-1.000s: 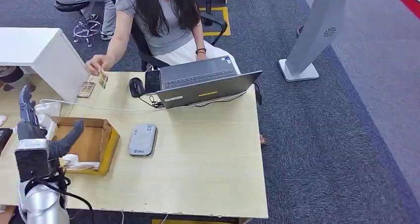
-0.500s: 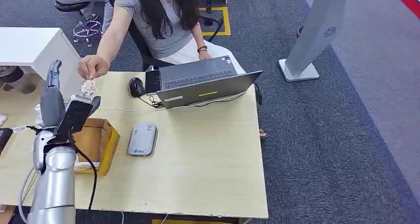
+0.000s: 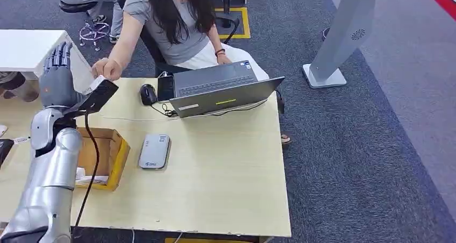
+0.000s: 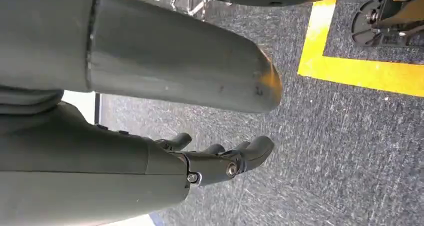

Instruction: Pass the card to the sensor for recognition and then transmit it.

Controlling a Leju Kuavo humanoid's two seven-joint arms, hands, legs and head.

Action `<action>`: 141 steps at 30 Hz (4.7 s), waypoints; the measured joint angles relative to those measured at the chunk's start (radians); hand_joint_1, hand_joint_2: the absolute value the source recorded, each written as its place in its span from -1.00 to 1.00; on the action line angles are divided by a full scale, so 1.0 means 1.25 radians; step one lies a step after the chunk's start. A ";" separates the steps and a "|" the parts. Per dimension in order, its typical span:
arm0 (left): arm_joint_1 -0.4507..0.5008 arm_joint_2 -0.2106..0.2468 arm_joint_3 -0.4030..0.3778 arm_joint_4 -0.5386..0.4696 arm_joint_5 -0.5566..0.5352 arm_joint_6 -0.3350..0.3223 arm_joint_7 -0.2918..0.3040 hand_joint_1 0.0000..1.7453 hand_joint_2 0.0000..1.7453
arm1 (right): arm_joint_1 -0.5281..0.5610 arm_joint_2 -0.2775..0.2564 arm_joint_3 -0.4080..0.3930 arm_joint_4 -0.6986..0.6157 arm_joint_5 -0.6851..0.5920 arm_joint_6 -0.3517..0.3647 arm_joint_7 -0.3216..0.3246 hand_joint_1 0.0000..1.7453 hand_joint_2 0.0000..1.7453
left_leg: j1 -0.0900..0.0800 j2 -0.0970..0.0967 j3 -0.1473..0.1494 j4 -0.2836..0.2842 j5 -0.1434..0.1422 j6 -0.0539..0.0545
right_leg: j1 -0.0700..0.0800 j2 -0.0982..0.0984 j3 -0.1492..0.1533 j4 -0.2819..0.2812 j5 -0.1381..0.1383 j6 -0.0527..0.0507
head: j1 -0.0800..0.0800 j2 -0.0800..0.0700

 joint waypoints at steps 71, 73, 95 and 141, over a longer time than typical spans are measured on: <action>0.151 -0.010 -0.143 -0.005 -0.195 0.113 0.084 1.00 1.00 | -0.002 -0.007 0.012 0.001 0.045 0.015 0.014 -1.00 -1.00 | -0.001 0.000 0.000 0.000 0.000 0.000 | 0.000 0.000 0.000 0.000 0.000 0.000 | 0.000 0.000; 0.153 -0.010 -0.143 -0.006 -0.195 0.113 0.084 1.00 1.00 | -0.002 -0.007 0.012 0.001 0.045 0.014 0.014 -1.00 -1.00 | -0.001 0.000 0.000 0.000 0.000 0.000 | 0.000 0.000 0.000 0.000 0.000 0.000 | 0.000 0.000; 0.132 -0.022 -0.170 0.074 -0.187 -0.102 0.142 1.00 1.00 | -0.002 -0.007 -0.001 0.004 0.054 0.015 0.012 -1.00 -1.00 | -0.001 0.000 0.000 0.000 0.000 0.000 | 0.000 0.000 0.000 0.000 0.000 0.000 | 0.000 0.000; 0.152 -0.049 -0.243 0.123 -0.190 -0.030 0.095 1.00 1.00 | -0.002 0.002 -0.007 0.004 0.075 0.020 0.019 -1.00 -1.00 | -0.001 0.000 0.000 0.000 0.000 0.000 | 0.000 0.000 0.000 0.000 0.000 0.000 | 0.000 0.000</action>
